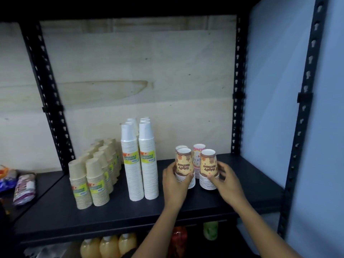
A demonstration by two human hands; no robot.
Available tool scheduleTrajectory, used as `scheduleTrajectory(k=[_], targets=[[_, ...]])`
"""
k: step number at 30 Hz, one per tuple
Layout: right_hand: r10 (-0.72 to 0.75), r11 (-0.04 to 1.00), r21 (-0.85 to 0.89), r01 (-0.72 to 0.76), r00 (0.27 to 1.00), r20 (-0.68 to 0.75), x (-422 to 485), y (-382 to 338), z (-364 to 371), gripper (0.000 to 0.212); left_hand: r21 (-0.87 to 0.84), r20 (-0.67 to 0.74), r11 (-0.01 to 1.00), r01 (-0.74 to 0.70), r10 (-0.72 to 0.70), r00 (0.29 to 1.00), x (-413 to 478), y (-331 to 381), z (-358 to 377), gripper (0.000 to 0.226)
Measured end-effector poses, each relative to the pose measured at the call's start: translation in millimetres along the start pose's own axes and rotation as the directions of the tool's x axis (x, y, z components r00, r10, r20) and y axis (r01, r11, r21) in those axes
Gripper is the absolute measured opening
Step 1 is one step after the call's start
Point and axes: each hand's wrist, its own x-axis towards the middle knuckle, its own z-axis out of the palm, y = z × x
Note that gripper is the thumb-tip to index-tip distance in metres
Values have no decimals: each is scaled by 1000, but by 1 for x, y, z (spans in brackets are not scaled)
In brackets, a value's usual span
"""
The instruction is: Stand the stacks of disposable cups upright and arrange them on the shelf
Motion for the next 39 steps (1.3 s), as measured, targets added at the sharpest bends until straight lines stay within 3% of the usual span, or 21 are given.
scheduleTrajectory(k=[7,12,17,20,35,39], targets=[[14,1000,-16,-13,999,42,1,9,2,59,-21,-17,1000,10,-10,1000,-7,-10,10,75],[44,995,83,-56,989,141,0,9,0,62,-13,-10,1000,8,-9,1000,-8,-15,7,81],[75,995,56,-87,978,196,1,8,-2,68,16,91,1000,-13,12,996,-10,-20,-1,92],[68,995,62,-81,979,191,2,12,0,70,51,140,998,-39,32,990,-8,-21,-2,83],[30,999,37,-36,988,150,-1,12,4,70,40,142,999,-17,11,990,-10,-21,-4,84],[11,998,56,-20,989,144,-1,9,2,88,-6,121,1000,-26,27,992,-12,-16,-5,89]])
